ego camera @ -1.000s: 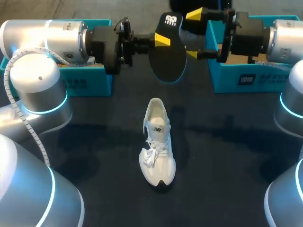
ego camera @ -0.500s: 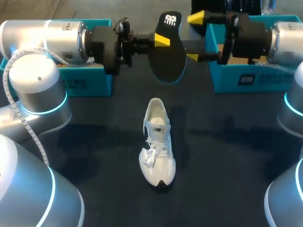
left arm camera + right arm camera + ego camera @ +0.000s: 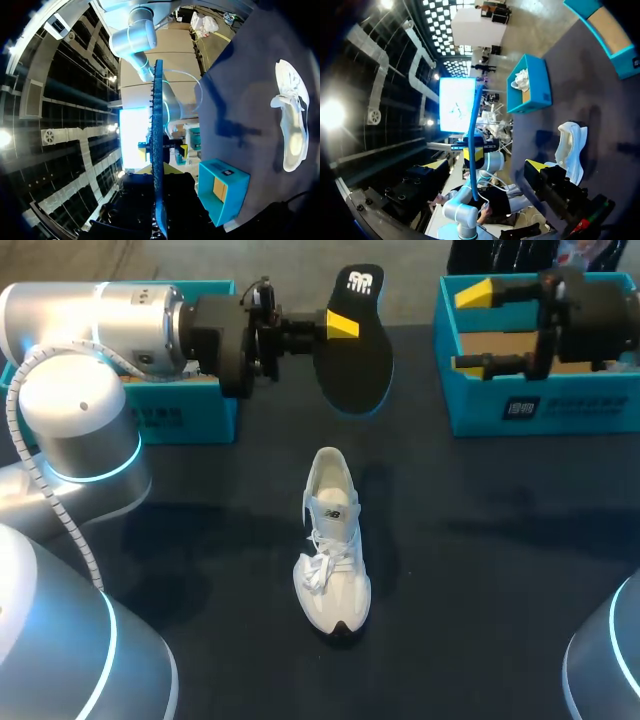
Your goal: Take the shoe out of the shoebox, open the shoe tongue, remove and reinsert the insole, then place the shoe into the shoebox
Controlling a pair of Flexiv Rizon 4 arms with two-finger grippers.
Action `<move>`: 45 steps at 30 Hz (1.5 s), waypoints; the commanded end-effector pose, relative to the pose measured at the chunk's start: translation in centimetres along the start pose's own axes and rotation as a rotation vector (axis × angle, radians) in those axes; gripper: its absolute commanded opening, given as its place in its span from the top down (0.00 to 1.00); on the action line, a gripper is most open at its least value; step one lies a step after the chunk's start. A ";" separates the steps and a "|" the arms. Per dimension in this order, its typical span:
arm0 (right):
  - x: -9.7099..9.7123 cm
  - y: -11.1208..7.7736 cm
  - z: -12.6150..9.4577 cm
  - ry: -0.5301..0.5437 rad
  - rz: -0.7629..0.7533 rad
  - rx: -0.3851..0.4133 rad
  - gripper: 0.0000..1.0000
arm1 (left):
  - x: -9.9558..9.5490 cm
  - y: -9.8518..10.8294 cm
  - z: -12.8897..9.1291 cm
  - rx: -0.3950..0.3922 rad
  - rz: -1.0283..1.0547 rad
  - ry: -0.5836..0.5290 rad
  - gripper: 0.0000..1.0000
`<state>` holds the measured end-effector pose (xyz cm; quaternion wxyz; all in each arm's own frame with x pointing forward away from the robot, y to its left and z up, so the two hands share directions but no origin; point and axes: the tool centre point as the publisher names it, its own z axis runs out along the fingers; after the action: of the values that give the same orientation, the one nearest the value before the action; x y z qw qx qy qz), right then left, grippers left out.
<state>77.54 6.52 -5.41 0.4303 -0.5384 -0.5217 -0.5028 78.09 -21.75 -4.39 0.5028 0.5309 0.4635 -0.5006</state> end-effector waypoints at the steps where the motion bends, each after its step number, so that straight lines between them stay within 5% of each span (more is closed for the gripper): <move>1: 0.4 -0.6 -1.7 -0.016 -0.011 0.000 0.00 | 0.0 -0.1 0.0 -0.002 0.001 0.001 1.00; 7: 0.6 -0.5 -1.8 -0.015 -0.020 -0.007 0.00 | 0.0 -0.1 0.0 -0.002 0.001 0.001 1.00; 12: 0.6 -0.5 -1.8 -0.015 -0.020 -0.007 0.00 | -1.0 -0.6 0.3 0.041 -0.229 -0.033 1.00; 24: 0.6 -0.5 -1.8 -0.015 -0.020 -0.007 0.00 | -1.6 -1.4 -0.3 -0.020 -1.183 -0.017 1.00; 29: 0.6 -0.5 -1.8 -0.015 -0.020 -0.007 0.00 | -1.7 -1.8 -0.5 0.069 -1.494 -0.046 1.00; 45: 0.6 -0.5 -1.8 -0.015 -0.020 -0.007 0.00 | -1.5 -1.5 -0.5 0.040 -1.460 -0.056 1.00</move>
<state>76.87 4.77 -4.60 0.4198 -0.5373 -0.5289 -0.5053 76.59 -21.04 -3.13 0.1265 0.1677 0.6617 -0.7198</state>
